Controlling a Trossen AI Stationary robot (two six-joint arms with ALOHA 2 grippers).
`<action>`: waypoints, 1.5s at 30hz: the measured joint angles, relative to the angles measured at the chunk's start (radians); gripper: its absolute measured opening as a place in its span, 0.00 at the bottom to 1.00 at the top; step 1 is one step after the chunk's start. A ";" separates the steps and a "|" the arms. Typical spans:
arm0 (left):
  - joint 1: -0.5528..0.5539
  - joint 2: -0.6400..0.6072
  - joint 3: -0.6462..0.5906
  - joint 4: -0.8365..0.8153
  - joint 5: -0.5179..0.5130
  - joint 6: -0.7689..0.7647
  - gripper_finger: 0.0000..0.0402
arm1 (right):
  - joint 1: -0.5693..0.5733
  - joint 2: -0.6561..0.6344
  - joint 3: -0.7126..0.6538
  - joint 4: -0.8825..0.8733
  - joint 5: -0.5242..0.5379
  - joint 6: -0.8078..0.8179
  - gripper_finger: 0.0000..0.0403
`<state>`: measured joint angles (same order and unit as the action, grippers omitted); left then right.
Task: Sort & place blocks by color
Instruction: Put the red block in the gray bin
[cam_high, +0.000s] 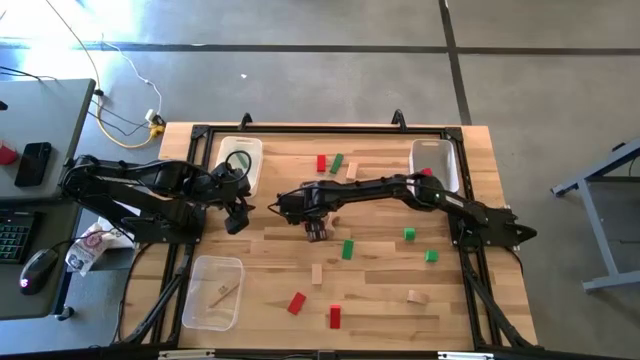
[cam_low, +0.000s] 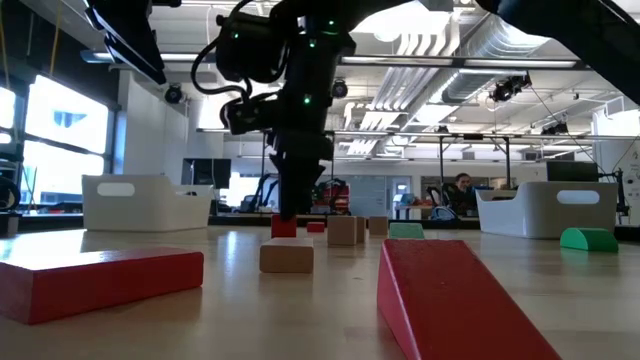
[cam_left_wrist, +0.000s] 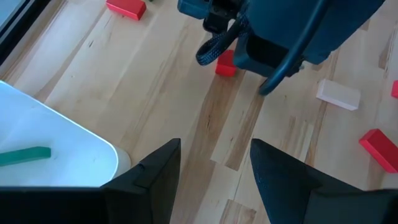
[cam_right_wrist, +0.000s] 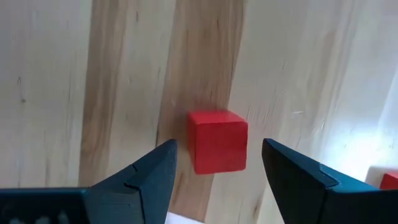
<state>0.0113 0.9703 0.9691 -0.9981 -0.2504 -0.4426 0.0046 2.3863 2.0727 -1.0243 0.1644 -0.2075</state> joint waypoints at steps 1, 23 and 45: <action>0.000 0.000 0.000 0.000 0.000 0.000 0.45 | -0.002 0.000 0.000 0.003 -0.001 0.001 0.56; 0.000 0.000 -0.002 0.001 -0.007 0.000 0.45 | -0.018 0.030 0.000 0.029 -0.068 0.051 0.49; 0.000 0.000 -0.002 0.000 -0.007 -0.019 0.45 | 0.010 0.025 0.001 -0.206 -0.030 0.156 0.26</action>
<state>0.0116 0.9703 0.9668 -0.9978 -0.2577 -0.4611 0.0148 2.4113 2.0734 -1.2304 0.1343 -0.0517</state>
